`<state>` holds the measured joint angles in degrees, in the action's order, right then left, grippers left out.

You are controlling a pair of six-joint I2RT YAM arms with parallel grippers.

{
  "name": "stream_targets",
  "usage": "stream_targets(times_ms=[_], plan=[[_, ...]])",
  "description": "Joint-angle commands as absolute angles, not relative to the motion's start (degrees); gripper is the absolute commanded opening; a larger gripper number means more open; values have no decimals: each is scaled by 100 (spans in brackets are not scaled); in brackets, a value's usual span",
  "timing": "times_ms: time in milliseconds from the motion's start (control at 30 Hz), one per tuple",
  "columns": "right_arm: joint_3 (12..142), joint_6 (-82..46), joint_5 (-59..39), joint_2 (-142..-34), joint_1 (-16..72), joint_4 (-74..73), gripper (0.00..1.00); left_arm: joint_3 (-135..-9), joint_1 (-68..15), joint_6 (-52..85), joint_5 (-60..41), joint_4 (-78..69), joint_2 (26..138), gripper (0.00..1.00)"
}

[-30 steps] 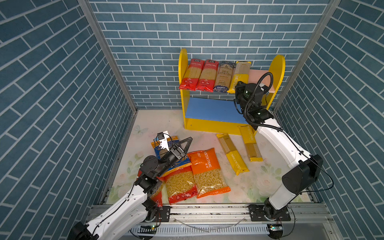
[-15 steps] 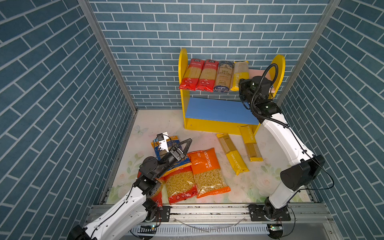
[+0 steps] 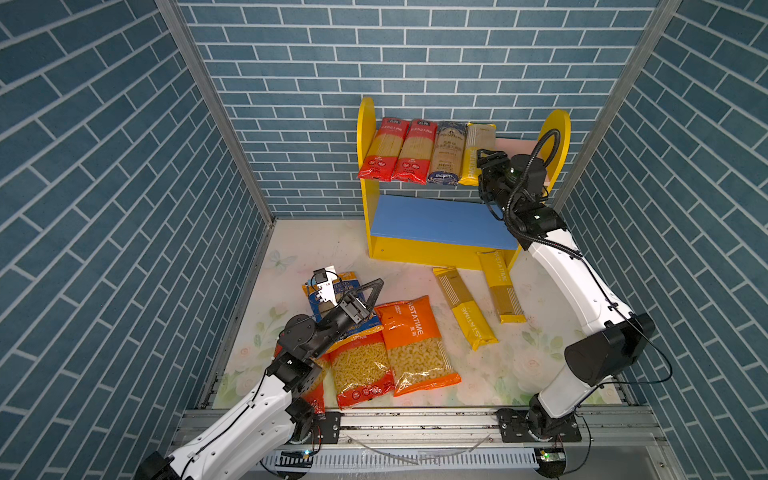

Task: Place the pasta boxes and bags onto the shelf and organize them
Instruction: 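Open the right gripper and draw it back from the pink board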

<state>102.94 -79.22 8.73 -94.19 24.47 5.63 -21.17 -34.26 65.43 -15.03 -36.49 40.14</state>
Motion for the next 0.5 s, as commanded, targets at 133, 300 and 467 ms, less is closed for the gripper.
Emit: stream_targets(times_ms=[133, 300, 467], plan=[[8560, -7767, 619, -8071, 2384, 268, 72, -2109, -3423, 6445, -1599, -3859, 4278, 81], [7205, -7476, 359, -7166, 2337, -363, 72, -2225, -3450, 6358, -1758, -4110, 4698, 81], [7579, -6613, -278, -7054, 2337, 418, 68, -2735, -3550, 5953, -2044, -3876, 5454, 81]])
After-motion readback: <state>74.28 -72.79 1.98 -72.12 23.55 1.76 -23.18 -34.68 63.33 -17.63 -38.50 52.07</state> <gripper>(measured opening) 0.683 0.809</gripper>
